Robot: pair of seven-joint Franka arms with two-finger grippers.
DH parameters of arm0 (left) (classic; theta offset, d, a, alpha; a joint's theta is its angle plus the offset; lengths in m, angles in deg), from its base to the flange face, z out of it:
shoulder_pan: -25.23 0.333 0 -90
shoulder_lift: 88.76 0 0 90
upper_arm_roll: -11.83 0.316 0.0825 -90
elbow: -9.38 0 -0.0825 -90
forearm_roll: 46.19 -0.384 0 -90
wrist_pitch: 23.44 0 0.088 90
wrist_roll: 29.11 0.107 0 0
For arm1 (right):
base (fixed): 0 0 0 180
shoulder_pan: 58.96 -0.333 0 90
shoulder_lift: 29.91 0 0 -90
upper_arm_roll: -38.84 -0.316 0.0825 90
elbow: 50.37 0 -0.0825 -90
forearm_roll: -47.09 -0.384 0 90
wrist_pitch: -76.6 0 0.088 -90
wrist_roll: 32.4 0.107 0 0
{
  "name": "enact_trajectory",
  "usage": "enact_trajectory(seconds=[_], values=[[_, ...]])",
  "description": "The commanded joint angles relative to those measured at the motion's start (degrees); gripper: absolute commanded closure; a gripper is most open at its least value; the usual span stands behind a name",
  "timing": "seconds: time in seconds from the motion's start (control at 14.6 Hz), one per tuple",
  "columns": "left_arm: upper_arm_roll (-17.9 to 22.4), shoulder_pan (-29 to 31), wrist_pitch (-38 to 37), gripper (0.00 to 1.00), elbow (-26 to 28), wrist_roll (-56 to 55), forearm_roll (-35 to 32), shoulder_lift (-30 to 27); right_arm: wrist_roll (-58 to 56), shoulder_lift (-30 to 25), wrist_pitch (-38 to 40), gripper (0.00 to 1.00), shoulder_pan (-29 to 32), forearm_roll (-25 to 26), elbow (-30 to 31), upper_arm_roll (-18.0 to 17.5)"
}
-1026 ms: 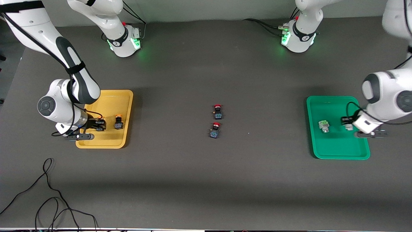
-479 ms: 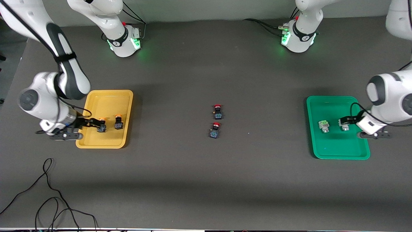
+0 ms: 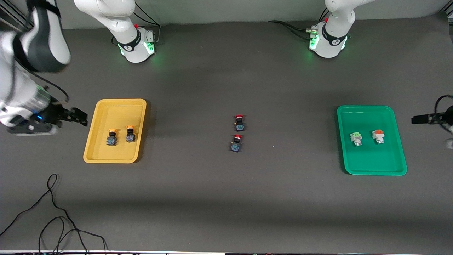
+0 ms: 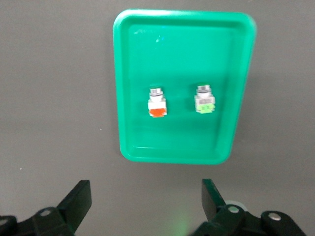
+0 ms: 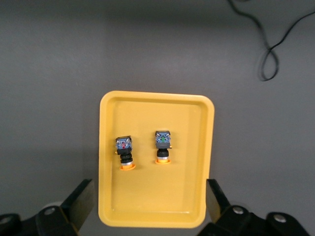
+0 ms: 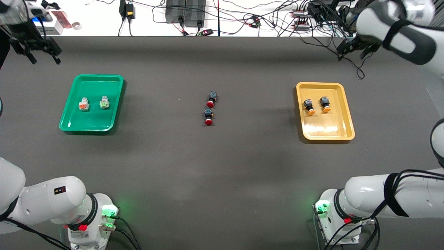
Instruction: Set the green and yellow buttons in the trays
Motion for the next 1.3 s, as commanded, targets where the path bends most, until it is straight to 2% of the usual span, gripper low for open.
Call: enact_trajectory(seconds=[0.0,0.14,0.34,0.48,0.75,1.03,1.23], values=[[-0.03,-1.79,-4.25,0.0,-0.23,0.98,1.55,-4.42,0.66,-3.1,8.72,0.0,0.06,-0.8,-4.99,0.08],[-0.03,-4.77,-5.84,0.0,0.47,0.9,2.26,-7.06,0.57,-3.37,16.03,0.0,0.33,-0.8,-10.88,0.43],[0.41,-11.09,-6.37,0.0,1.87,-0.33,2.52,-10.4,0.66,-3.37,20.44,0.0,0.68,-2.63,-16.43,0.87],[0.93,-15.31,-6.55,0.0,2.67,-3.04,2.61,-11.81,0.75,-3.98,20.63,0.0,2.25,-5.62,-16.53,0.96],[6.46,-25.07,-6.46,0.0,2.5,-6.05,2.96,-12.51,0.75,-4.34,21.15,0.0,1.82,-5.46,-16.53,1.4],[6.65,-24.65,-6.81,0.0,1.88,-6.22,5.07,-13.22,0.75,1.27,25.11,0.0,2.08,-5.19,-22.84,1.49],[6.74,-24.47,-6.55,0.0,1.97,-6.14,5.16,-13.22,0.49,2.52,25.73,0.0,2.0,-5.19,-24.35,1.49]])
